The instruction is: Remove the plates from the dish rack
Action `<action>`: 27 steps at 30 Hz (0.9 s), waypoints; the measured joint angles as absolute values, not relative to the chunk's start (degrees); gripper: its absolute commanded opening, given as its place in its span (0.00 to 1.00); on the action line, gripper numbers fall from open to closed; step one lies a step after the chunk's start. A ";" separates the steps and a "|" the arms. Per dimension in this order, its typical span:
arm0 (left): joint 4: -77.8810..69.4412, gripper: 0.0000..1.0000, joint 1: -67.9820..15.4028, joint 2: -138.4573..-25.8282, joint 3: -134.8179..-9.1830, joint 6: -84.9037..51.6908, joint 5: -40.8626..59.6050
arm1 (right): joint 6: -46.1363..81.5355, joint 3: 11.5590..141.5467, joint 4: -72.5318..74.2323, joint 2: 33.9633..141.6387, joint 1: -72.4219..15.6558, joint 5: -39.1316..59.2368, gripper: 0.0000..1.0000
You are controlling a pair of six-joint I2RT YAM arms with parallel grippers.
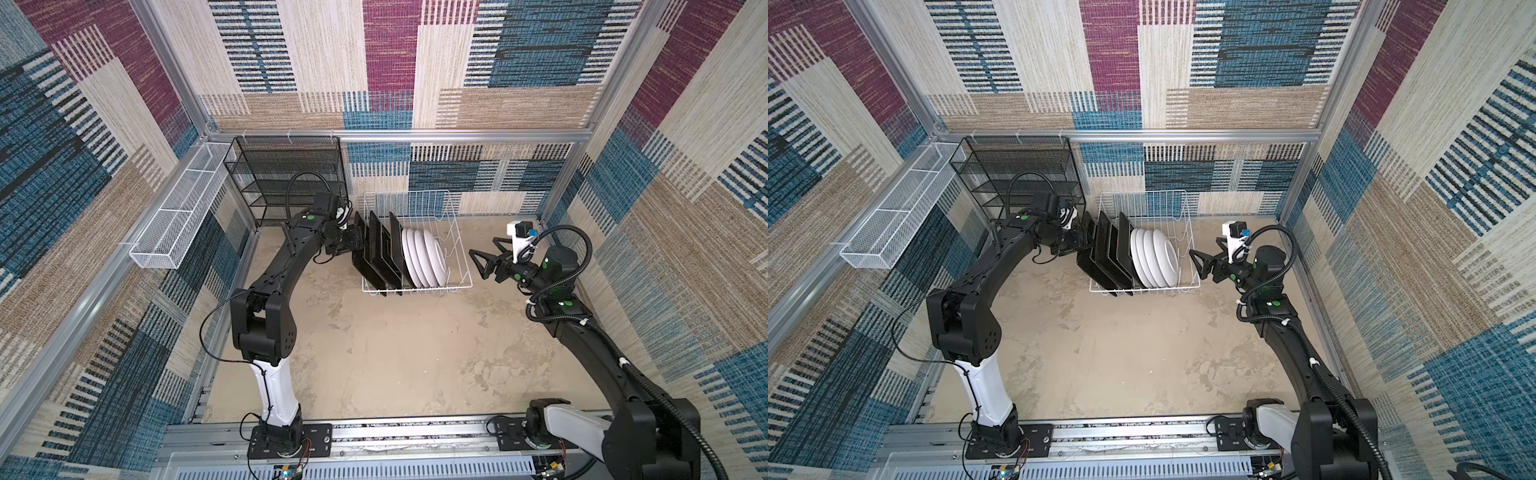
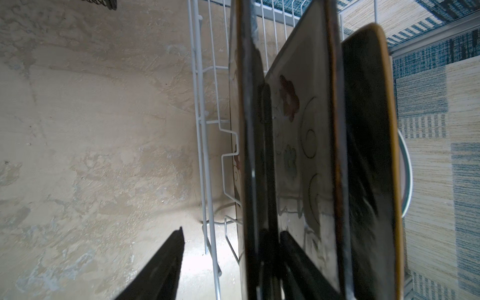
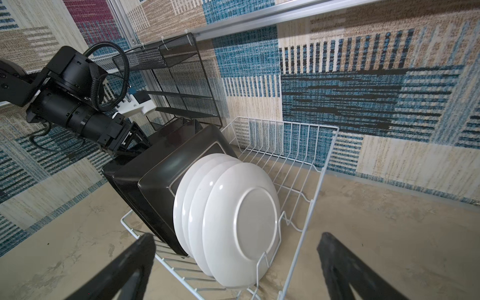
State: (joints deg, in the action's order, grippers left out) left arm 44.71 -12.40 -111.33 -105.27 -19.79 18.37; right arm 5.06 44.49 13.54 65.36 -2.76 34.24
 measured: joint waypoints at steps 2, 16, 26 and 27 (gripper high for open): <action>44.71 0.55 -12.45 -111.74 -105.56 -20.03 18.41 | 5.08 44.49 13.72 65.49 -3.25 34.15 1.00; 44.38 0.42 -13.50 -112.68 -106.24 -21.04 18.17 | 4.43 45.10 12.58 66.30 -4.89 31.64 1.00; 44.21 0.36 -13.52 -112.77 -106.17 -21.56 18.50 | 4.38 45.74 12.40 66.96 -5.08 29.82 1.00; 44.14 0.34 -13.52 -112.77 -106.13 -21.96 18.57 | 4.38 45.78 12.40 67.05 -5.08 29.76 1.00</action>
